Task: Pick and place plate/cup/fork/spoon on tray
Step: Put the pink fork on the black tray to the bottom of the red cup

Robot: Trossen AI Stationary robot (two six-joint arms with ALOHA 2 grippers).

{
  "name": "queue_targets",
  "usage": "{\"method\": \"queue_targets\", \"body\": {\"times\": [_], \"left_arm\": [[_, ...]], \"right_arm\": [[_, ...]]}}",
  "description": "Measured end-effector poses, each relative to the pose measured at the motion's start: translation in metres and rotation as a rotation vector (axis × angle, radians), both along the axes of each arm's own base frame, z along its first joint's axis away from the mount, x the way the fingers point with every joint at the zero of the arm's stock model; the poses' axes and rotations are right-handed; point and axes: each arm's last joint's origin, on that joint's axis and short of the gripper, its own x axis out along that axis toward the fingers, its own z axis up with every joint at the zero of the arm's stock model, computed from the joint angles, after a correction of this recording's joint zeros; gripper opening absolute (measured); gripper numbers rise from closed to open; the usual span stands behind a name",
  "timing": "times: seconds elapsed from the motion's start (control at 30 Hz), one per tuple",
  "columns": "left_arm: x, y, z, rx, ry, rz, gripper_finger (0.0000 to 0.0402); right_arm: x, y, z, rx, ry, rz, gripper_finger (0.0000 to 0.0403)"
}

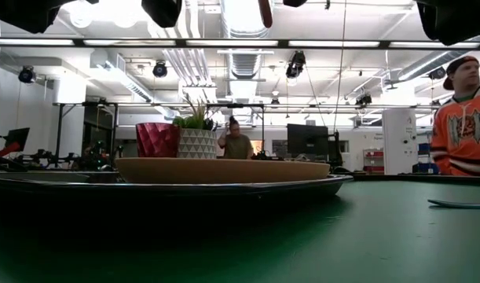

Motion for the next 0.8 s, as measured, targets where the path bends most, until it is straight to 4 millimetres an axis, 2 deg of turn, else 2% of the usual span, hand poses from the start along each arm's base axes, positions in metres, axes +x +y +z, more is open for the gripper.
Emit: {"method": "queue_targets", "body": {"times": [0.17, 0.3, 0.43, 0.6, 0.8], "left_arm": [[0.005, -0.002, 0.000, -0.011, -0.056, 0.006, 0.0186], [0.016, -0.007, -0.001, 0.029, -0.074, 0.018, 0.0212], [0.027, -0.011, -0.004, 0.044, -0.064, 0.045, 0.0214], [0.033, -0.013, -0.003, 0.078, -0.076, 0.054, 0.0208], [0.033, -0.013, -0.001, 0.072, -0.080, 0.073, 0.0146]], "right_arm": [[0.001, -0.003, -0.002, 0.006, 0.011, -0.028, 0.0040], [0.002, -0.004, -0.004, 0.005, 0.029, -0.058, 0.0040], [0.002, -0.004, -0.005, 0.012, 0.037, -0.057, 0.0040], [0.002, -0.004, -0.005, 0.012, 0.039, -0.057, 0.0040], [0.002, -0.004, -0.006, 0.010, 0.041, -0.057, 0.0040]]}}
